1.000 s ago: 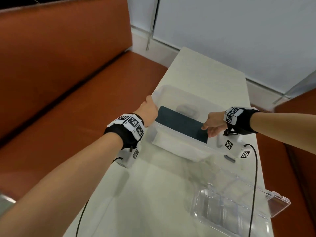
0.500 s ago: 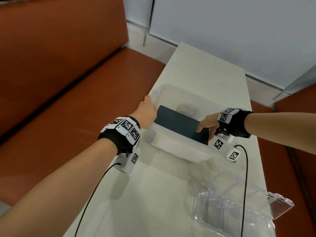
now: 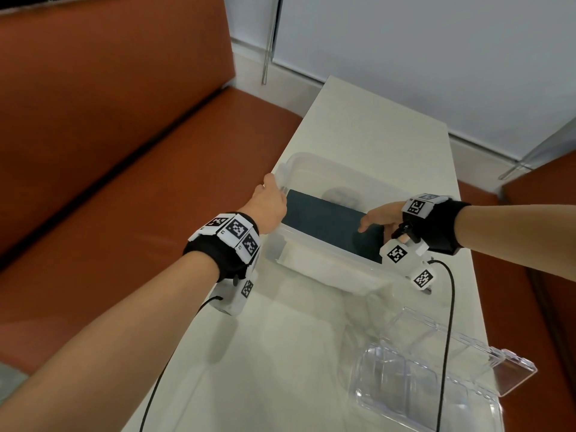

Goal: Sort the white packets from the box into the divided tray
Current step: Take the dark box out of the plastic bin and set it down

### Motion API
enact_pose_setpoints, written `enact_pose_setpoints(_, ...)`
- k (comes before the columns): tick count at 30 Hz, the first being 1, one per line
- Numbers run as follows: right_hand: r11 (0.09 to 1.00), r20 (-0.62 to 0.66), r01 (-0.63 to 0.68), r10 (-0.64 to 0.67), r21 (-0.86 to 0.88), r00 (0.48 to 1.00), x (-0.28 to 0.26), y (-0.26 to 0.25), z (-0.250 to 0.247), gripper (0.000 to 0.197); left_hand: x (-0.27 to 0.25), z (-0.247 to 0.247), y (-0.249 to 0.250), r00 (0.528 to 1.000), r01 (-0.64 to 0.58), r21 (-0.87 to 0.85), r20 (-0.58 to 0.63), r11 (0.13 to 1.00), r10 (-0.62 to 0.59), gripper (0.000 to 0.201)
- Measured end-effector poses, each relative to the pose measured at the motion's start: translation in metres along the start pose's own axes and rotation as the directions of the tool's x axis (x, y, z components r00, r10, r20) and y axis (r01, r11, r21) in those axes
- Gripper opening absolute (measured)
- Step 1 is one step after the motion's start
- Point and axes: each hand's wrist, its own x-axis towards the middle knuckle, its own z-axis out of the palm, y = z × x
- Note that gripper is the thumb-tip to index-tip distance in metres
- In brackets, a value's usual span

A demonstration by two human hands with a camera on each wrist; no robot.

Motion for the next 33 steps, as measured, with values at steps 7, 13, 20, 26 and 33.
enact_pose_setpoints(7,0.981,-0.027,0.045,-0.040,0.187,0.999,0.005,0.008,-0.018,0.032,0.002,0.002,-0.002,1.000,0.015,-0.008,-0.012,1.000,-0.015,0.037)
enact_pose_setpoints(13,0.908,-0.061,0.094,-0.076,0.409,0.995,-0.015,0.008,-0.023,0.052,0.001,0.003,0.000,0.999,0.033,-0.005,-0.026,0.999,-0.033,0.036)
enact_pose_setpoints(20,0.739,-0.212,0.246,-0.141,0.628,0.967,-0.040,0.005,-0.010,0.073,0.000,0.003,0.003,0.998,0.063,0.021,-0.029,0.998,-0.063,0.036)
enact_pose_setpoints(26,0.634,-0.370,0.389,-0.170,0.668,0.913,-0.072,-0.002,-0.002,0.075,-0.008,0.000,0.012,0.989,0.135,0.055,0.058,0.989,-0.139,0.041)
enact_pose_setpoints(33,0.562,-0.537,0.534,-0.178,0.632,0.824,-0.129,0.026,-0.045,0.086,-0.014,-0.003,0.023,0.986,0.165,0.105,0.010,0.981,-0.167,0.041)
